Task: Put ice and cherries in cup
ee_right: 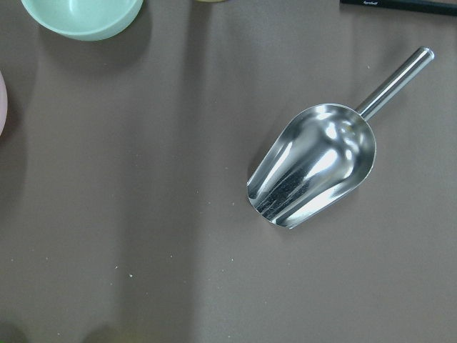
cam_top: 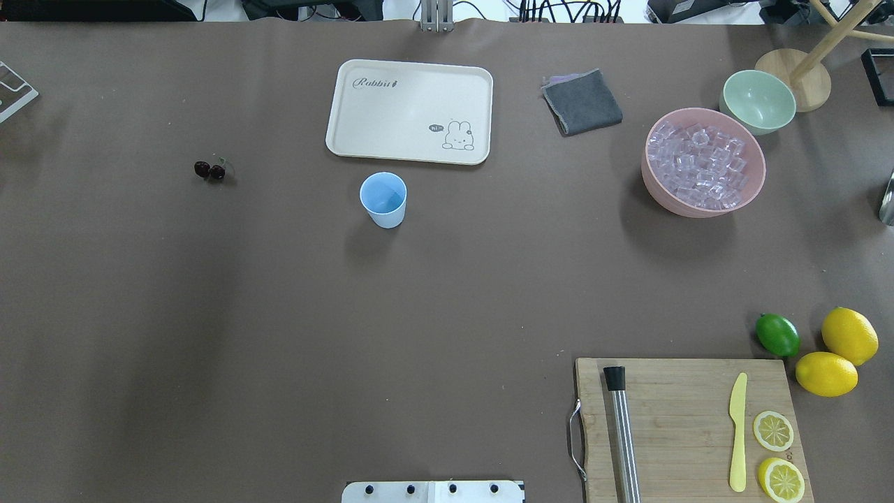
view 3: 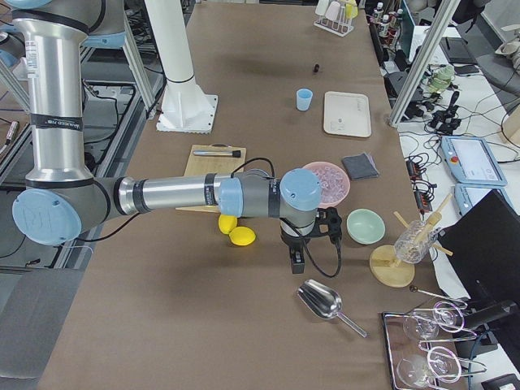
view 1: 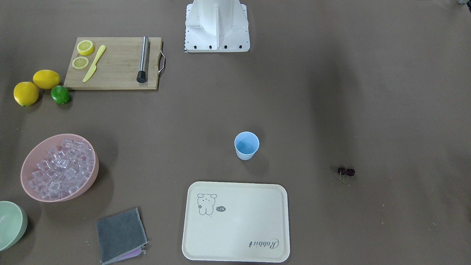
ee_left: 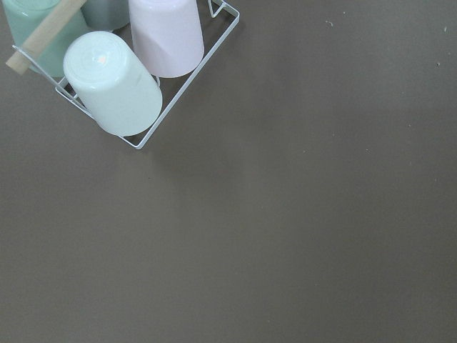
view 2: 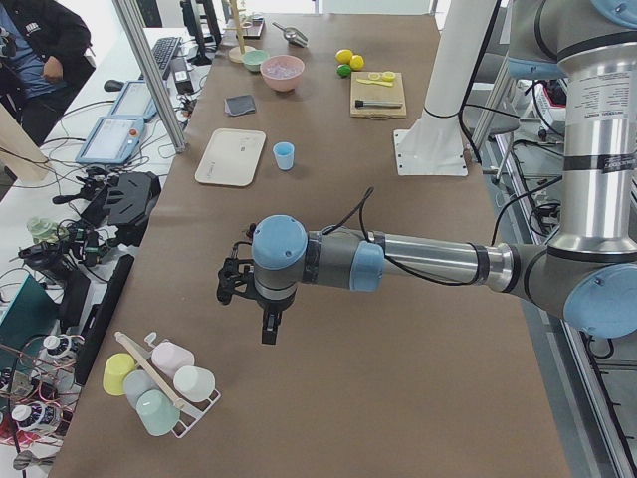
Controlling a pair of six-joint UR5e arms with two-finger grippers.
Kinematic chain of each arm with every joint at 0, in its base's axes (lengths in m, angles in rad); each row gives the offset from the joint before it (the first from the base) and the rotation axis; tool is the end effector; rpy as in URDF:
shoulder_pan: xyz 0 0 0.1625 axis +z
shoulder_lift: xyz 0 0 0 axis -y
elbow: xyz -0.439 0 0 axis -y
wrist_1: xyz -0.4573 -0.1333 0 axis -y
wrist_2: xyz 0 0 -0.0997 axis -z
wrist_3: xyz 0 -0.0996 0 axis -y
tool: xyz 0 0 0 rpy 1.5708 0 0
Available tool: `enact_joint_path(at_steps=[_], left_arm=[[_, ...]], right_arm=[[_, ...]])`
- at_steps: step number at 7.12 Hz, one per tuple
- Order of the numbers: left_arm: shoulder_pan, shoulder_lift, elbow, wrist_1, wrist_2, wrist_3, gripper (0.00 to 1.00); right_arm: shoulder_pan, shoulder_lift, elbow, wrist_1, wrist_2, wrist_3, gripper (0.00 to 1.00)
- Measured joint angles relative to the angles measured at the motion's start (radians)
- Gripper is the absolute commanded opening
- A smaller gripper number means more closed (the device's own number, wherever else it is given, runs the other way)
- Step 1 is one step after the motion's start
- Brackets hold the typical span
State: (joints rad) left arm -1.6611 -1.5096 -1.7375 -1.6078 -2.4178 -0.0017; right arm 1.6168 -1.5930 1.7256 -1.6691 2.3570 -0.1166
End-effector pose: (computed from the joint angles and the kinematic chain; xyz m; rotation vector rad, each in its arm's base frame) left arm -0.1068 -0.5285 0.6036 0.1712 0.8387 -0.0260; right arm 0.0878 -0.5421 0.6078 0.0963 -0.7811 -0.0804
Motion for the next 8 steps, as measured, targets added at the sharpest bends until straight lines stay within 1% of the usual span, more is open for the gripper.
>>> enact_joint_path(at_steps=[3, 4, 6, 7, 8], left_arm=[[0.0, 0.0, -0.003, -0.001, 0.0, 0.0, 0.98], [0.0, 0.0, -0.002, -0.002, 0.0, 0.001, 0.98], [0.0, 0.0, -0.003, -0.004, -0.003, 0.001, 0.98], [-0.001, 0.0, -0.006, -0.004, -0.006, 0.002, 0.98], [-0.002, 0.0, -0.009, -0.004, -0.007, 0.001, 0.98]], right_arm=[[-0.003, 0.003, 0.005, -0.003, 0.013, 0.006, 1.0], [-0.022, 0.015, 0.012, -0.003, 0.028, 0.006, 1.0], [-0.151, 0.115, 0.016, 0.001, 0.041, 0.045, 0.99], [-0.237, 0.183, 0.005, 0.004, 0.018, 0.106, 0.98], [-0.33, 0.253, -0.005, 0.008, -0.038, 0.151, 0.97]])
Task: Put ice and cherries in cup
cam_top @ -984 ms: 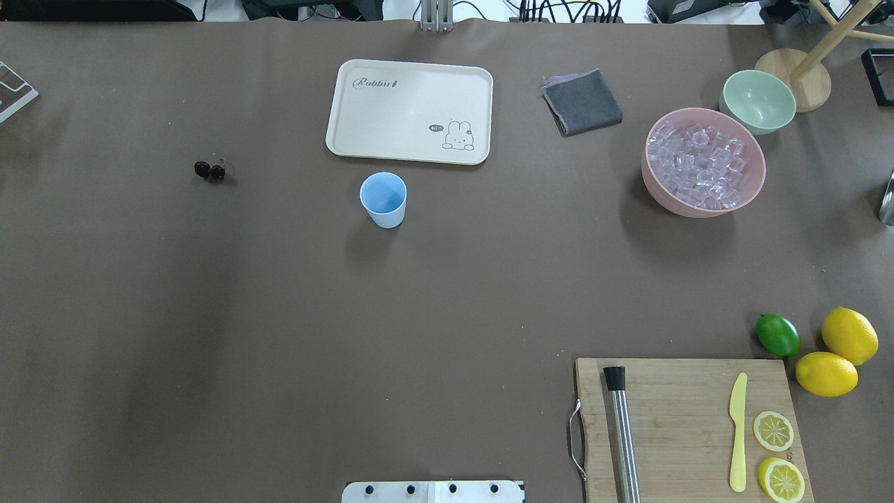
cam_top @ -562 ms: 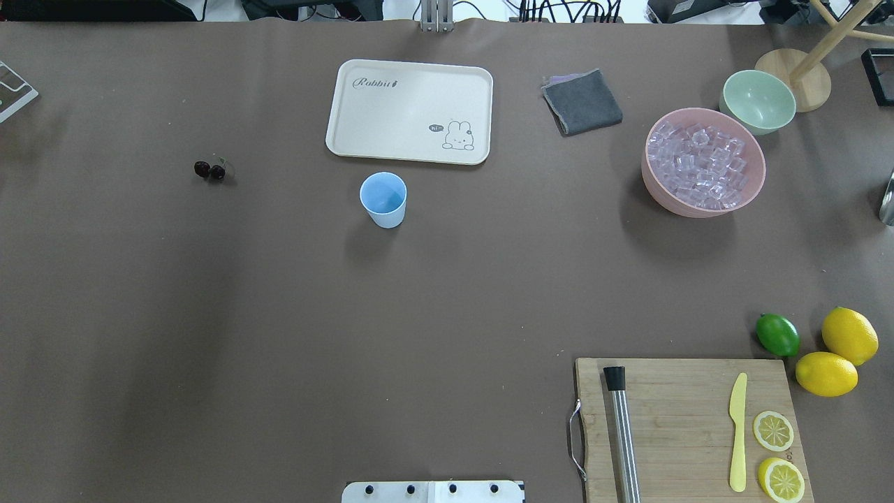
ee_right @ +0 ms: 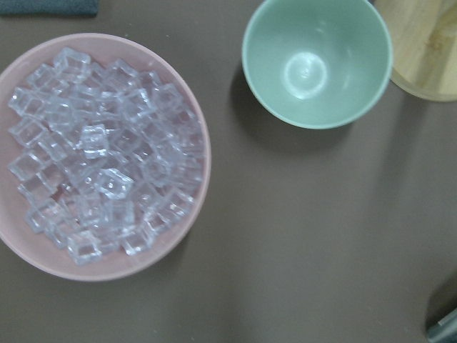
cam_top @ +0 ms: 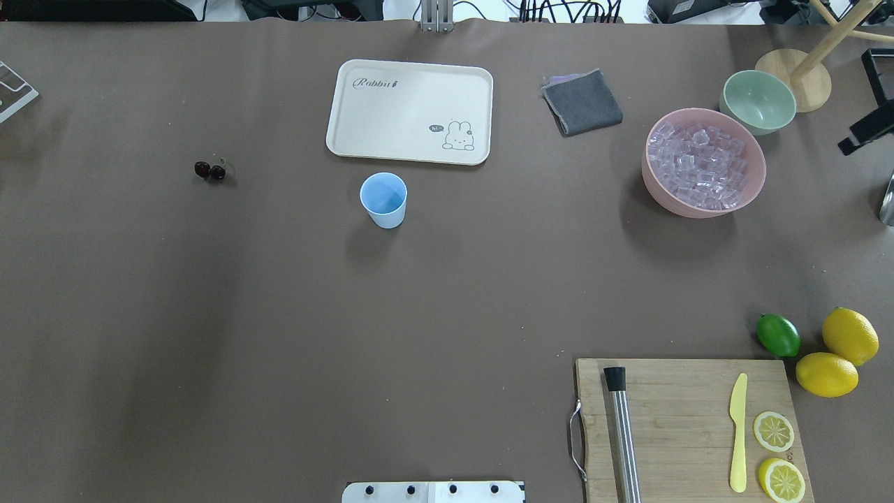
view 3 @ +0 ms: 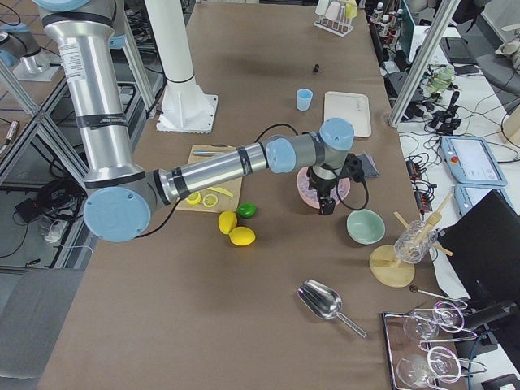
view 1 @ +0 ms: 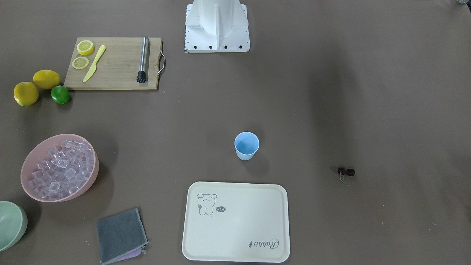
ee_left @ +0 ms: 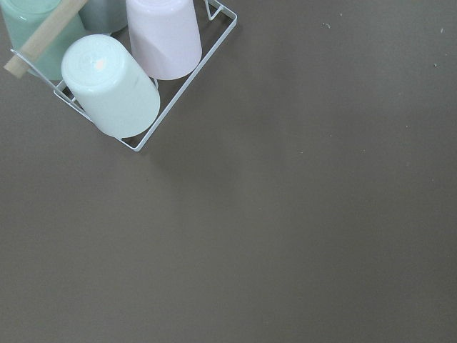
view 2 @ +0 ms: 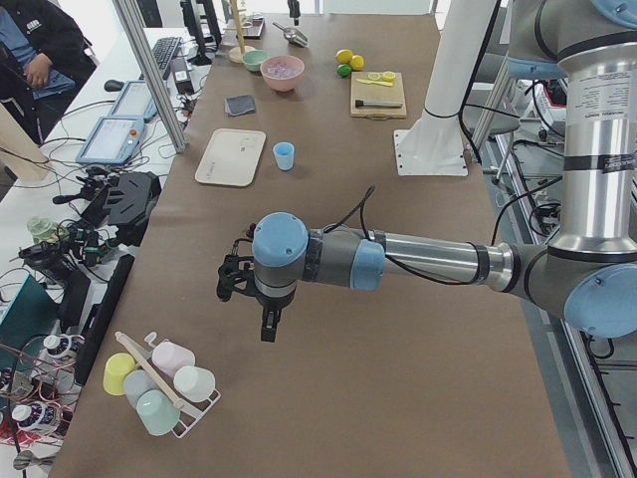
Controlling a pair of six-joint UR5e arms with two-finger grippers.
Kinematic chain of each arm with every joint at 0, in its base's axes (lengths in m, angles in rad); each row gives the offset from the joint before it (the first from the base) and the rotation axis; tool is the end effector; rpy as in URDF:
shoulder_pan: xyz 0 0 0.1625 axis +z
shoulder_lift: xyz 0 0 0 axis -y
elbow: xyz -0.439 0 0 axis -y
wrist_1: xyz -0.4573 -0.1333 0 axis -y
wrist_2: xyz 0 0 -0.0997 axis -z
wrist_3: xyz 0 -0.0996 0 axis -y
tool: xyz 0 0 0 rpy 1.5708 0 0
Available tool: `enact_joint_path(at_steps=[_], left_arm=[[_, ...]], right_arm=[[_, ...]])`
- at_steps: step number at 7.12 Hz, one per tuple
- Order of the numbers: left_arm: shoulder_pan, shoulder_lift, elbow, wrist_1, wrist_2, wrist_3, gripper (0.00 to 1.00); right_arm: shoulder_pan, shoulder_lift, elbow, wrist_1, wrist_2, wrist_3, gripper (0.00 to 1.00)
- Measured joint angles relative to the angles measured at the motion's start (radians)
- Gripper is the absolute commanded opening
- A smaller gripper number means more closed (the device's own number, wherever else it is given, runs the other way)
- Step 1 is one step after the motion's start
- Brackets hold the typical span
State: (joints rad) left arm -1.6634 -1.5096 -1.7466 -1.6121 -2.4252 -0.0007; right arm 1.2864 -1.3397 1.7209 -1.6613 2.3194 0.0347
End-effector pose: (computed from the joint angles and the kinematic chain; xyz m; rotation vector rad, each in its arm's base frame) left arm -0.1075 -0.5284 0.5975 0.1853 0.8449 -0.0208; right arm -0.1171 -0.6341 0.4610 0.1561 -0.7815 -0.3452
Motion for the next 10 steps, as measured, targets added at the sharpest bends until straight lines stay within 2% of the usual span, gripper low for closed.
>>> enact_joint_path(at_steps=[2, 4, 5, 6, 8, 9, 10], left_arm=[[-0.001, 0.0, -0.001, 0.0, -0.001, 0.0, 0.98], [-0.003, -0.001, -0.005, 0.0, -0.002, 0.0, 0.98], [-0.003, -0.002, -0.009, 0.0, -0.002, -0.001, 0.98], [-0.004, -0.003, -0.009, 0.0, -0.003, -0.001, 0.98], [-0.004, -0.004, -0.008, 0.0, -0.003, -0.001, 0.98], [-0.004, -0.004, -0.009, 0.0, -0.003, -0.001, 0.98], [-0.005, -0.004, -0.01, 0.0, -0.003, -0.001, 0.98]], right_arm=[[-0.146, 0.094, -0.071, 0.067, -0.105, 0.03, 0.93], [-0.192, 0.114, -0.21, 0.223, -0.119, 0.039, 0.89], [-0.202, 0.116, -0.247, 0.272, -0.116, 0.066, 0.89], [-0.221, 0.126, -0.255, 0.289, -0.115, 0.123, 0.89], [-0.253, 0.142, -0.247, 0.293, -0.122, 0.192, 0.83], [-0.26, 0.139, -0.247, 0.293, -0.127, 0.2, 0.63], [-0.264, 0.129, -0.248, 0.295, -0.133, 0.205, 0.33]])
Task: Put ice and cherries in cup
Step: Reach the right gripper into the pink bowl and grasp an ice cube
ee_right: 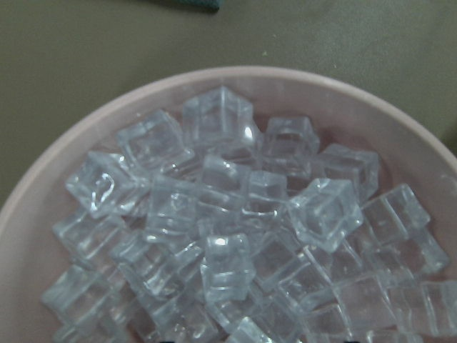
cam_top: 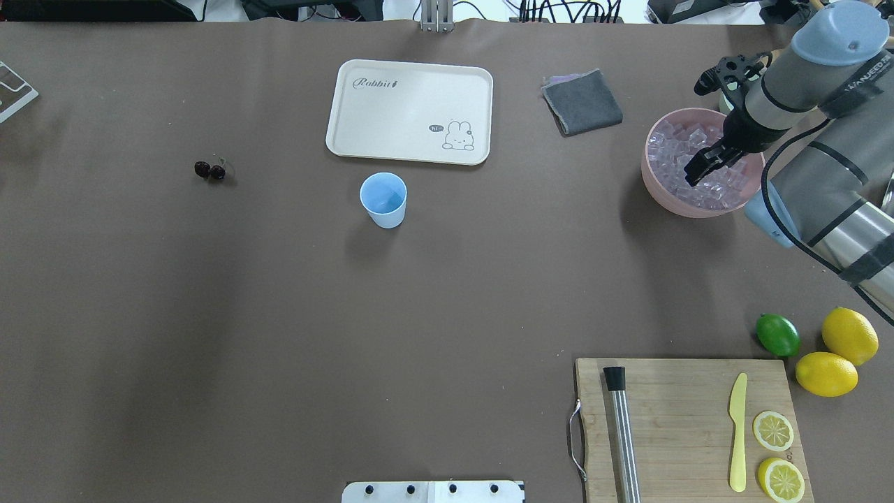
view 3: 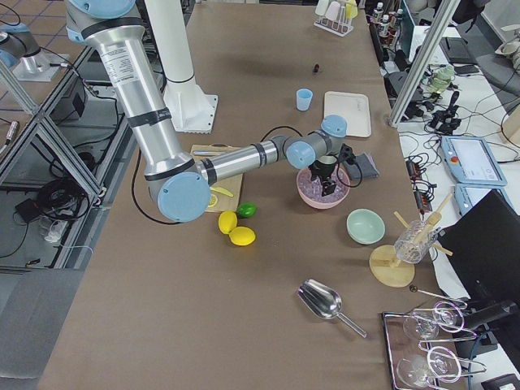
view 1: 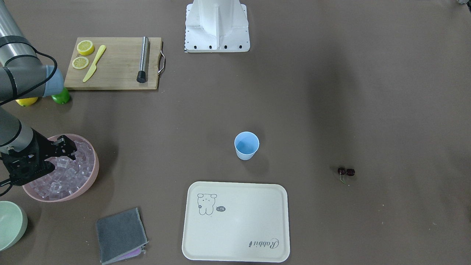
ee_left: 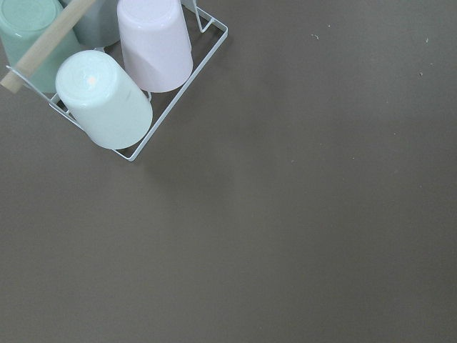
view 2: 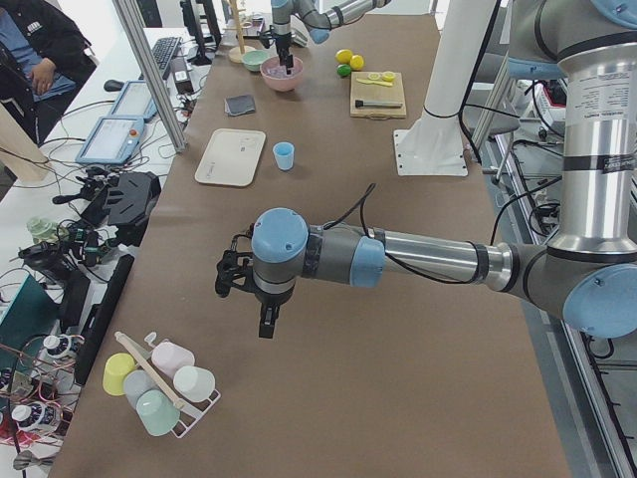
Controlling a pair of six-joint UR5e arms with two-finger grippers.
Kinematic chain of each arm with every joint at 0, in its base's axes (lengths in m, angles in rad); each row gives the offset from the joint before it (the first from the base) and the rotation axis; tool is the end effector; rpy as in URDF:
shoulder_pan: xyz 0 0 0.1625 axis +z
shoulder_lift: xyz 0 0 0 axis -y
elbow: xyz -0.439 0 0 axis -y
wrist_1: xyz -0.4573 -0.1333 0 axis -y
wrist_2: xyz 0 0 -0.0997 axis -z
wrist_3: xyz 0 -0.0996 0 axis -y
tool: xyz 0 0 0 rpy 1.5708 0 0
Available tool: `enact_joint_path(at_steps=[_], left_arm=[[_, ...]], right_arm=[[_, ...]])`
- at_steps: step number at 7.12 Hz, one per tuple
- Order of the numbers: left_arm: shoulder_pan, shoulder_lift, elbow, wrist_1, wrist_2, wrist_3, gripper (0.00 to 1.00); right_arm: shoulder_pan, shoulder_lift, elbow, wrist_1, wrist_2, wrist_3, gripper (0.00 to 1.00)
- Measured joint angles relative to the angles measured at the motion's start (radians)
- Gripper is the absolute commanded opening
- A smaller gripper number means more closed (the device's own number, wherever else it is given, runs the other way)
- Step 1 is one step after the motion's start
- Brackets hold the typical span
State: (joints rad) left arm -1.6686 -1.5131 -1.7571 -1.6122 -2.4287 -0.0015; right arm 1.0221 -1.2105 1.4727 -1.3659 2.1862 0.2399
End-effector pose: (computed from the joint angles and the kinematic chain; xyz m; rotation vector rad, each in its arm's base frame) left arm -0.1102 -0.5293 0.5895 0.2004 0.8469 -0.0200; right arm -0.3119 -0.6556 0.4825 0.1868 -0.7369 -0.4376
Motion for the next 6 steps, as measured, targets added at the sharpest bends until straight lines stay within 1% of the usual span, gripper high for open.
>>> enact_joint_path(at_steps=[1, 2, 5, 6], left_arm=[[-0.001, 0.0, -0.001, 0.0, -0.001, 0.0, 0.98], [-0.001, 0.0, -0.002, 0.0, -0.001, 0.0, 0.98], [0.001, 0.001, 0.0, -0.002, -0.001, 0.0, 0.98], [0.001, 0.002, -0.001, -0.003, -0.001, 0.0, 0.98]], right_arm=[[-0.005, -0.01, -0.001, 0.001, -0.003, 0.021, 0.19], [-0.015, -0.014, 0.0, 0.001, -0.006, 0.055, 0.12], [-0.023, 0.004, 0.023, -0.012, -0.011, 0.088, 0.1], [-0.007, 0.037, 0.027, -0.048, -0.006, 0.088, 0.1]])
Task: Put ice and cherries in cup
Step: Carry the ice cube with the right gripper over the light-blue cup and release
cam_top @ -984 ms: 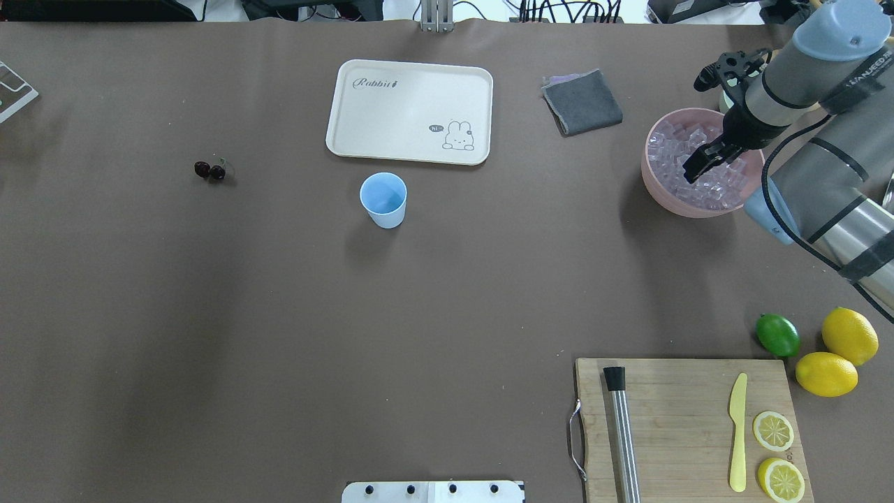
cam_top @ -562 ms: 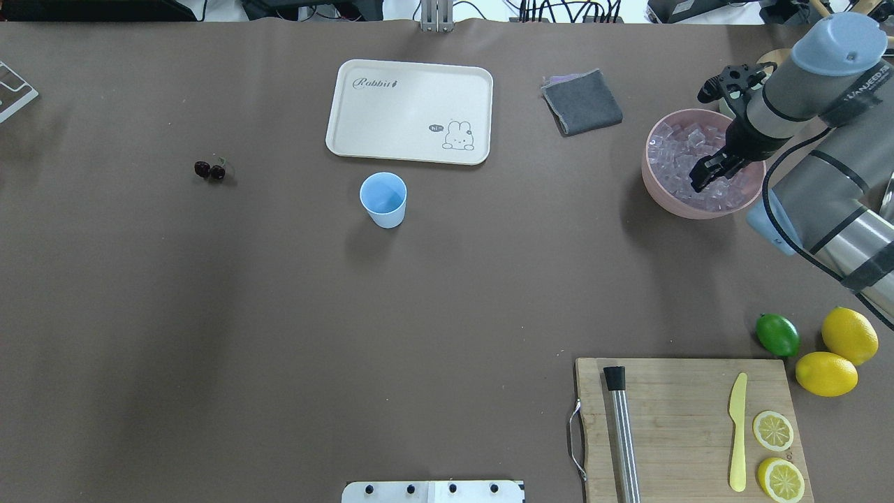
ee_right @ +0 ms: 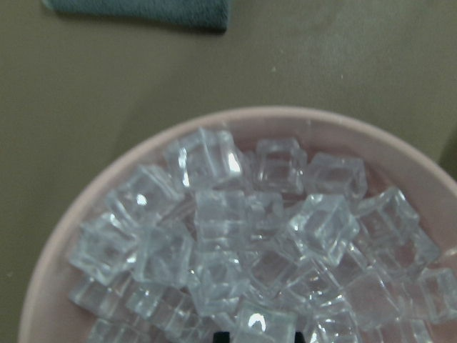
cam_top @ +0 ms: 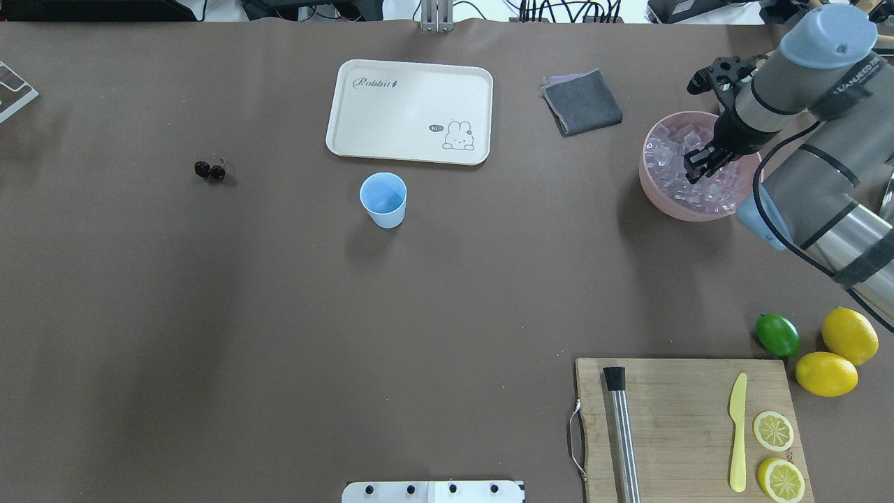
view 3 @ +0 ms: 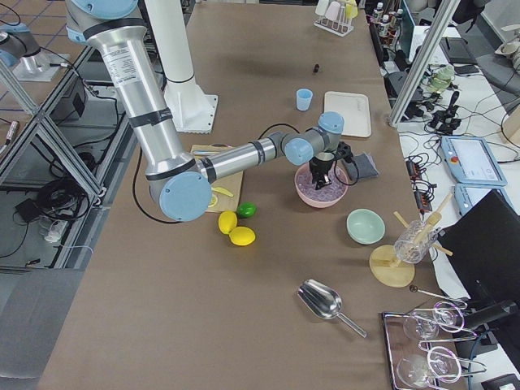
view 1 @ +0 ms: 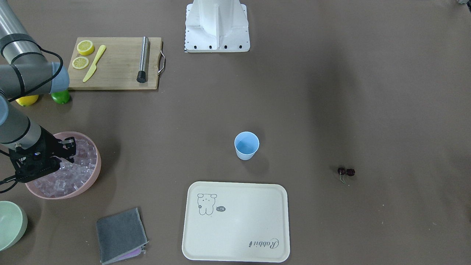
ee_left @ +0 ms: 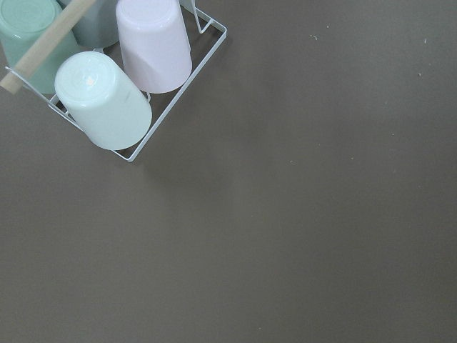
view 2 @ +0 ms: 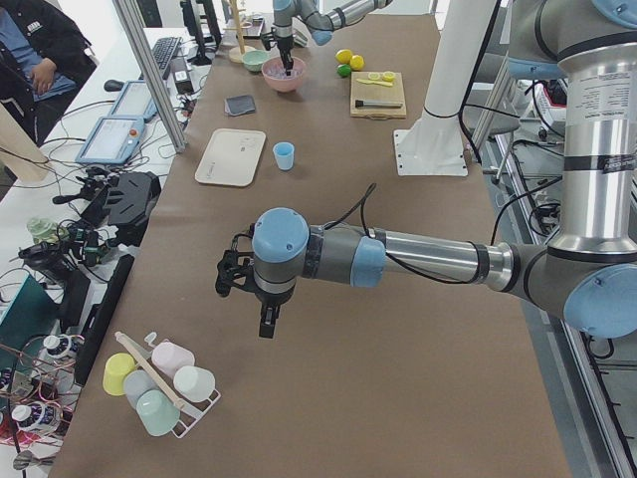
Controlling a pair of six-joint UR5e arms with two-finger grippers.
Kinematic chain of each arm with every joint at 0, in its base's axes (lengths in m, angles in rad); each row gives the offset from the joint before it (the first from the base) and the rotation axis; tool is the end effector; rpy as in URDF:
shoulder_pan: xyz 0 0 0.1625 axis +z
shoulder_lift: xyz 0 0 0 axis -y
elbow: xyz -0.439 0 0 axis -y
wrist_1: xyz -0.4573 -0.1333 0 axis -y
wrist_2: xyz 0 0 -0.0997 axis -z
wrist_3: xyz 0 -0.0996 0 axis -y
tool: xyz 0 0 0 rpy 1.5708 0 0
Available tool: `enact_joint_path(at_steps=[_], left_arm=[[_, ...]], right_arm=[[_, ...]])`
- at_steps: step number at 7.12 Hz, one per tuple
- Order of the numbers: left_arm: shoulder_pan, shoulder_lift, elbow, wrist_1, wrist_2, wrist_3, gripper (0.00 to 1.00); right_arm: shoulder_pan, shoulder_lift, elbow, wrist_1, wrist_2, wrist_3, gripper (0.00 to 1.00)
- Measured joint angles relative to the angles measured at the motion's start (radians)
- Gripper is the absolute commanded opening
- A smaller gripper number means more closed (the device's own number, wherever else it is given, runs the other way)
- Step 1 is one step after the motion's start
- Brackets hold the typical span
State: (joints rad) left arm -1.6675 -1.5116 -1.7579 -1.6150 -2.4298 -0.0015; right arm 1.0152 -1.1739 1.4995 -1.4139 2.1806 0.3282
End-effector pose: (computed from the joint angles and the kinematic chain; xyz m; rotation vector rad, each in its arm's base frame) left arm -0.1095 -0.5289 0.5894 0.2019 0.8480 -0.0180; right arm -0.3198 -0.6597 0.4472 0.1676 -0.7438 -0.3634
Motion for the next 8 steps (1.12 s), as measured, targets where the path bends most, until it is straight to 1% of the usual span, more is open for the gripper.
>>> enact_joint_path(at_steps=[1, 2, 3, 4, 5, 6, 7, 8], left_arm=[[-0.001, 0.0, 0.0, 0.0, 0.0, 0.0, 0.98], [-0.002, 0.001, -0.001, 0.0, 0.0, 0.0, 0.98], [-0.002, 0.001, -0.001, 0.0, 0.0, 0.0, 0.98], [-0.002, 0.001, -0.002, 0.001, 0.0, 0.0, 0.98], [-0.002, 0.0, -0.003, 0.001, 0.0, 0.0, 0.98], [-0.003, -0.001, -0.004, 0.001, 0.0, -0.001, 0.98], [-0.003, -0.002, -0.006, 0.001, 0.0, -0.002, 0.98], [-0.003, -0.003, -0.008, 0.001, 0.0, -0.004, 0.98]], right_arm=[[0.013, 0.066, 0.002, -0.083, 0.005, 0.002, 0.1], [0.011, 0.156, 0.001, -0.184, 0.006, 0.034, 0.09], [-0.011, 0.246, -0.011, -0.252, 0.004, 0.119, 0.09], [-0.051, 0.326, -0.033, -0.28, -0.005, 0.23, 0.09], [-0.107, 0.42, -0.082, -0.288, -0.032, 0.362, 0.09], [-0.168, 0.525, -0.156, -0.287, -0.074, 0.49, 0.1], [-0.234, 0.612, -0.223, -0.271, -0.126, 0.614, 0.1], [-0.297, 0.659, -0.263, -0.225, -0.182, 0.727, 0.1]])
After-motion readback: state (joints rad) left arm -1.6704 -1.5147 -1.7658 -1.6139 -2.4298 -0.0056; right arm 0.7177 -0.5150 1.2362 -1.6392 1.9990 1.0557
